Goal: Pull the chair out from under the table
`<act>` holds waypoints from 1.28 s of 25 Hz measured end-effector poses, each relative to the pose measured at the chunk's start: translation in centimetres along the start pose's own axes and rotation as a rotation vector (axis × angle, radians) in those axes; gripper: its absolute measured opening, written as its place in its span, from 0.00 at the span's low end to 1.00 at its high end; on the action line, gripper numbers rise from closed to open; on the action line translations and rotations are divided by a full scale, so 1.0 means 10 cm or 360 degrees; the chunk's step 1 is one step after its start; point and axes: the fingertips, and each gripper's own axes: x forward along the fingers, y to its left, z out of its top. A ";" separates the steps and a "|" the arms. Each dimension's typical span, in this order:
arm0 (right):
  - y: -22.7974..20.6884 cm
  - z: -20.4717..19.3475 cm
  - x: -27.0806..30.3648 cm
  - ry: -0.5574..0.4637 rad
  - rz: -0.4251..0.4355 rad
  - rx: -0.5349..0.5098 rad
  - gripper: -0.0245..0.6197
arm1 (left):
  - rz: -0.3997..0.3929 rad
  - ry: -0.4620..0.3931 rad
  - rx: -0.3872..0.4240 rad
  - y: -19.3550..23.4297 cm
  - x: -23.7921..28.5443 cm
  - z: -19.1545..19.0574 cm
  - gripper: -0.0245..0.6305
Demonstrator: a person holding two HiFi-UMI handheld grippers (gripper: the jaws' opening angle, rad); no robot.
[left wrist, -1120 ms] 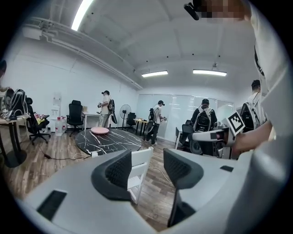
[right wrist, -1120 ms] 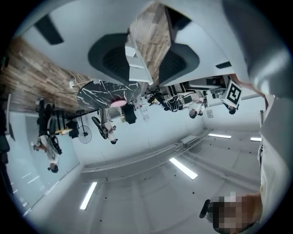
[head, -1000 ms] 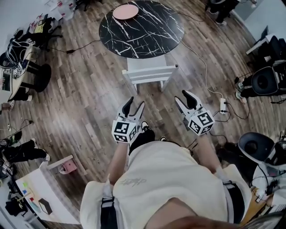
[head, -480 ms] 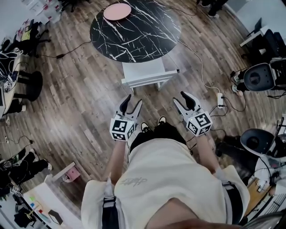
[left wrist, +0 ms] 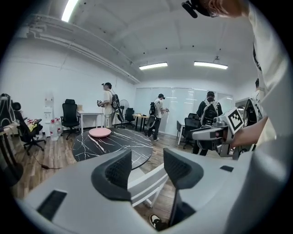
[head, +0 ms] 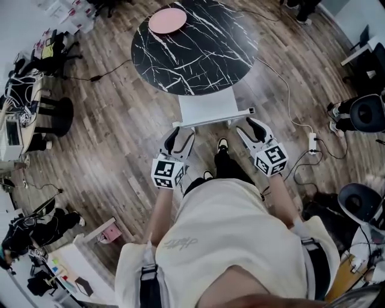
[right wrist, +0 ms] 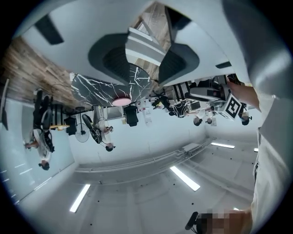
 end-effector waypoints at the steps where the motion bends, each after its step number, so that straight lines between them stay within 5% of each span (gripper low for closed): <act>1: -0.06 0.05 0.08 -0.0004 0.0019 -0.0018 0.34 | 0.0003 0.0013 0.0011 0.05 0.06 0.04 0.40; 8: -0.43 0.54 0.57 -0.0104 0.0159 -0.0111 0.33 | 0.0042 0.0003 0.0128 0.22 0.52 0.42 0.40; 18: -0.45 0.58 0.99 0.0008 0.0480 -0.0345 0.33 | -0.0030 0.0064 0.0112 0.14 1.08 0.37 0.40; 24: -0.27 0.55 1.16 0.0146 0.0639 -0.0408 0.33 | -0.0163 0.0297 0.0209 0.14 1.17 0.15 0.40; 28: -0.19 0.43 1.21 0.0228 0.0668 -0.0463 0.33 | -0.0360 0.0493 0.0267 0.03 1.16 -0.10 0.40; 32: -0.03 0.26 1.24 0.0390 0.0751 -0.0570 0.33 | -0.0557 0.0702 0.0496 -0.12 1.15 -0.40 0.40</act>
